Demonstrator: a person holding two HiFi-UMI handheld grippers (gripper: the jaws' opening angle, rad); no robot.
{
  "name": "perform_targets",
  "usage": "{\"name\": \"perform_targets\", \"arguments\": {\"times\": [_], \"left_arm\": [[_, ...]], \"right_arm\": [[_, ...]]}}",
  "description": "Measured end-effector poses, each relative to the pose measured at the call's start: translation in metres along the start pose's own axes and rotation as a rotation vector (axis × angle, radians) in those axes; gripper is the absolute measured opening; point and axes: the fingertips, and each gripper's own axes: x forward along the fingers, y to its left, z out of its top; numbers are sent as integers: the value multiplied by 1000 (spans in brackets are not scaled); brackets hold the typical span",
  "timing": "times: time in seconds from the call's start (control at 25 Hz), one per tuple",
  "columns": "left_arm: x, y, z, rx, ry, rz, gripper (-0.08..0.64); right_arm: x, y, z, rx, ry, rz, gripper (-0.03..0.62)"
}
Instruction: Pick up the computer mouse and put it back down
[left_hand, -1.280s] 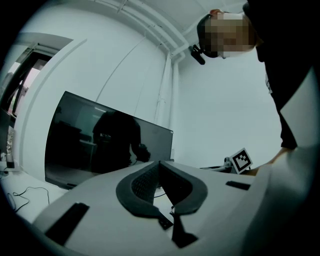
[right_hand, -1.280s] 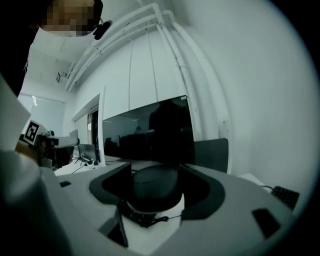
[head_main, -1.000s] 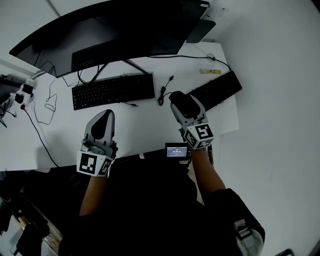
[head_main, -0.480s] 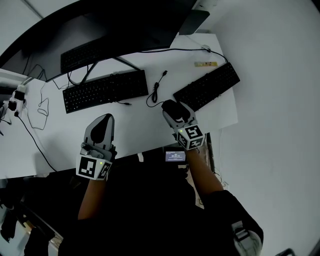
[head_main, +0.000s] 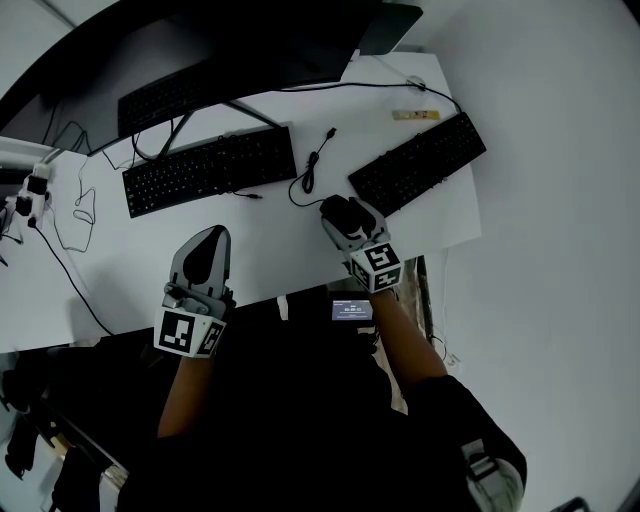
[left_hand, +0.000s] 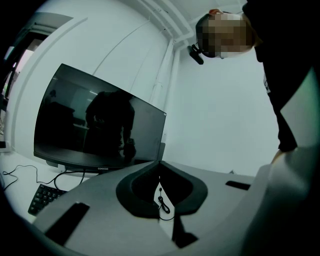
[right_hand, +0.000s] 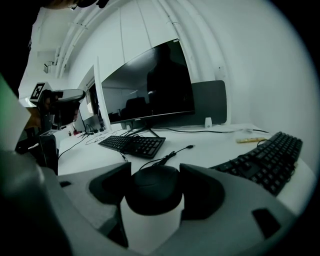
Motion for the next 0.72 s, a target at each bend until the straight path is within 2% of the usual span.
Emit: {"name": "perform_targets", "arguments": {"times": [0.48,0.72], "left_arm": [[-1,-8,-16,-10,24,-10,-5],[1,-11,-22,-13,38,-16,-5]], "right_arm": [[1,4,-37,-5,85,9,305],[6,1,-53,-27,178,-12,305]]}}
